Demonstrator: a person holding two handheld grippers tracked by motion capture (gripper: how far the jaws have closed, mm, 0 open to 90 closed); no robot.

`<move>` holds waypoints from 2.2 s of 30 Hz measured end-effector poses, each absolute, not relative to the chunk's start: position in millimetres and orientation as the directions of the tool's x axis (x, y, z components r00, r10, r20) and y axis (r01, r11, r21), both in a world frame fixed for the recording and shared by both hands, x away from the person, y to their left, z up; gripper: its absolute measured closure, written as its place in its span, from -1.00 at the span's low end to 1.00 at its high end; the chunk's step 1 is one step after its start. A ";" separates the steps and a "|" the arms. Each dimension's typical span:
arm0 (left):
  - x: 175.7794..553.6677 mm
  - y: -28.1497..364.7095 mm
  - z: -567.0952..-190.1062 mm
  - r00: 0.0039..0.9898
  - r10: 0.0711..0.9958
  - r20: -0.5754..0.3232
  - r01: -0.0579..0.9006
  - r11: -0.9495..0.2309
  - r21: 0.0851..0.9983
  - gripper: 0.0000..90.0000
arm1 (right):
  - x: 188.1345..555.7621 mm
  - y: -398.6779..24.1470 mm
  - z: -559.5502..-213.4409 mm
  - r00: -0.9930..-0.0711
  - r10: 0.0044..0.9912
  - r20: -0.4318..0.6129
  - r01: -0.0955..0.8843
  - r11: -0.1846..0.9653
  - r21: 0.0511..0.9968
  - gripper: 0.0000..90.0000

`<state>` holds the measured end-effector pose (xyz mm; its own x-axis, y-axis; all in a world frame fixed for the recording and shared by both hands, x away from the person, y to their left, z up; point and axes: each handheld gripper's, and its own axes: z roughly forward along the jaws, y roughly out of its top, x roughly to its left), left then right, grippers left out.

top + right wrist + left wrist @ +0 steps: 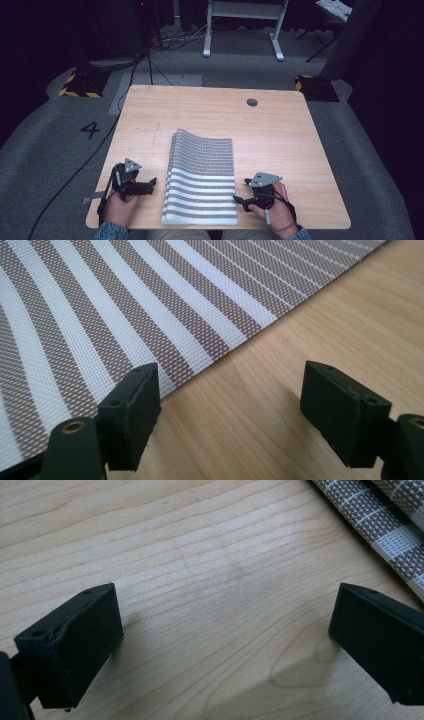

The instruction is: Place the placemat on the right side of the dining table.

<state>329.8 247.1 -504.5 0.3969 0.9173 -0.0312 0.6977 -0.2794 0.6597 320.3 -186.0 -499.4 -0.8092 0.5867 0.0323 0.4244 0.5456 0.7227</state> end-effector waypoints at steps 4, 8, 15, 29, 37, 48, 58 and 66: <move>329.7 247.1 -504.3 0.397 0.917 -0.033 0.699 -0.279 0.659 -0.98 | 323.0 -186.6 -489.8 -0.803 0.590 0.084 0.460 0.525 0.716 -0.45; 329.2 246.1 -504.5 0.387 0.921 -0.034 0.699 -0.269 0.662 -0.97 | 321.8 -183.0 -472.3 -0.811 0.580 0.073 0.447 0.535 0.716 -0.46; 329.2 246.1 -504.5 0.386 0.922 -0.034 0.700 -0.269 0.662 -0.97 | 326.3 -180.2 -449.9 -0.820 0.568 0.076 0.437 0.535 0.723 -0.47; 324.1 244.6 -504.1 0.362 0.932 -0.029 0.700 -0.252 0.668 -0.89 | 349.8 -134.2 -415.0 -0.854 0.516 0.064 0.387 0.547 0.742 -0.57; 324.2 244.6 -504.0 0.362 0.932 -0.030 0.701 -0.251 0.668 -0.89 | 366.6 -95.6 -403.2 -0.873 0.484 0.057 0.360 0.562 0.745 -0.60; 324.7 245.0 -504.1 0.368 0.929 -0.030 0.698 -0.254 0.669 -0.89 | 383.5 -49.6 -401.6 -0.901 0.432 0.041 0.315 0.585 0.747 -0.56; 325.5 245.2 -504.0 0.371 0.928 -0.032 0.698 -0.256 0.668 -0.89 | 394.5 -17.4 -420.9 -0.893 0.438 0.106 0.363 0.560 0.745 -0.62; 325.6 245.2 -504.0 0.372 0.928 -0.033 0.699 -0.256 0.668 -0.89 | 395.9 11.3 -445.5 -0.866 0.478 0.147 0.421 0.537 0.731 -0.63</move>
